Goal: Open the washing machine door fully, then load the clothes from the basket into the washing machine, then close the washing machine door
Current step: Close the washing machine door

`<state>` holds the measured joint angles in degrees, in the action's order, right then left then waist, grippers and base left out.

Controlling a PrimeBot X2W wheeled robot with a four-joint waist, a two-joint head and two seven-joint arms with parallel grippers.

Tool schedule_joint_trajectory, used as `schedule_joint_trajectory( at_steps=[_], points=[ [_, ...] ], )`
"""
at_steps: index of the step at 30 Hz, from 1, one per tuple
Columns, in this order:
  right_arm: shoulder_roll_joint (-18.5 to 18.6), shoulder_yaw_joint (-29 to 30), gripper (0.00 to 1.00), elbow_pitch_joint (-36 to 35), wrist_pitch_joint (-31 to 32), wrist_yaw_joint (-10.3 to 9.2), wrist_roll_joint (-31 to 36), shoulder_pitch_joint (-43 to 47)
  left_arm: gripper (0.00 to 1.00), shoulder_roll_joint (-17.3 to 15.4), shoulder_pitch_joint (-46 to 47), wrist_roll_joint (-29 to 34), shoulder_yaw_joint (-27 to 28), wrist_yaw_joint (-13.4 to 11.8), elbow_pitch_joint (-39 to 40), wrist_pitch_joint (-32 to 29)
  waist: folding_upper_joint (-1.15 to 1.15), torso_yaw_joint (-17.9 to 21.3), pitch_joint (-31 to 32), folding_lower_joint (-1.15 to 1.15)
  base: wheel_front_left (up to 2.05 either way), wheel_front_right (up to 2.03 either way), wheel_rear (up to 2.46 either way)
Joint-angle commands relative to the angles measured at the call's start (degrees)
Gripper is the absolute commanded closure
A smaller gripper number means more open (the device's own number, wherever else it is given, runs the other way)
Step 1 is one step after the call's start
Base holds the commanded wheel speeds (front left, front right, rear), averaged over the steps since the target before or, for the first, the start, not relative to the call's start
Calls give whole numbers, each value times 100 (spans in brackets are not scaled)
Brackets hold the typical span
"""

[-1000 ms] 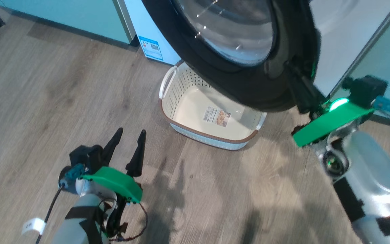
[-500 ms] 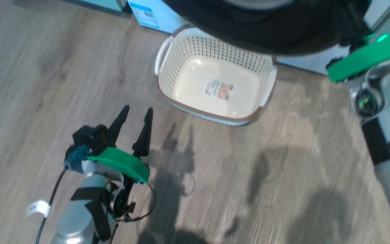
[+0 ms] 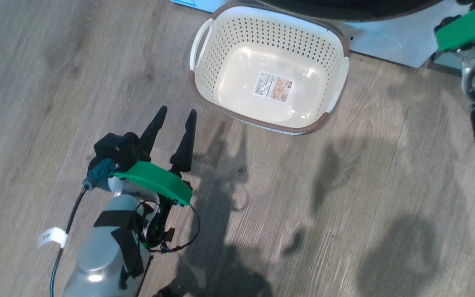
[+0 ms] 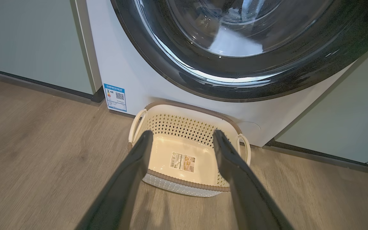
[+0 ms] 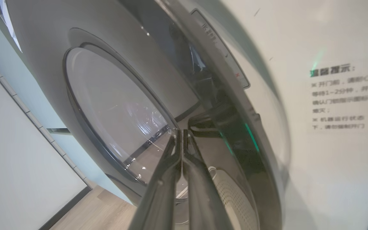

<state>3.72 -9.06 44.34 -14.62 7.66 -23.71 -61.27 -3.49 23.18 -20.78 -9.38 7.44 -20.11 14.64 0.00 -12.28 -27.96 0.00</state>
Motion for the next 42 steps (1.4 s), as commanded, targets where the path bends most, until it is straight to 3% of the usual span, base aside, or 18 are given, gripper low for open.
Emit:
schedule_joint_trajectory(
  at_steps=[1,20,29,39,41,42],
  points=[
    [-84,10,100,-148,-38,-17,50,-274,0,-105,124,-29,186,4,181,36,0,-10,-39,0,0,0,0],
    [-84,345,100,-72,-38,-17,294,-786,0,-72,300,-29,234,4,197,36,0,19,-324,0,0,0,0],
    [-84,-211,100,-267,-38,-17,-21,-349,0,-131,238,2,254,4,149,36,0,38,-7,0,0,0,0],
    [-84,-1289,100,-933,-38,-17,-490,1097,0,-433,-43,109,333,4,7,36,0,183,965,0,0,0,0],
    [-84,-1241,55,-1040,-38,-17,-509,1427,0,-500,-103,124,357,4,-22,36,0,232,1176,0,0,0,0],
    [-84,-1199,19,-1083,-38,-17,-504,1597,0,-537,-136,130,372,4,-45,36,0,259,1291,0,0,0,0]
  ],
)
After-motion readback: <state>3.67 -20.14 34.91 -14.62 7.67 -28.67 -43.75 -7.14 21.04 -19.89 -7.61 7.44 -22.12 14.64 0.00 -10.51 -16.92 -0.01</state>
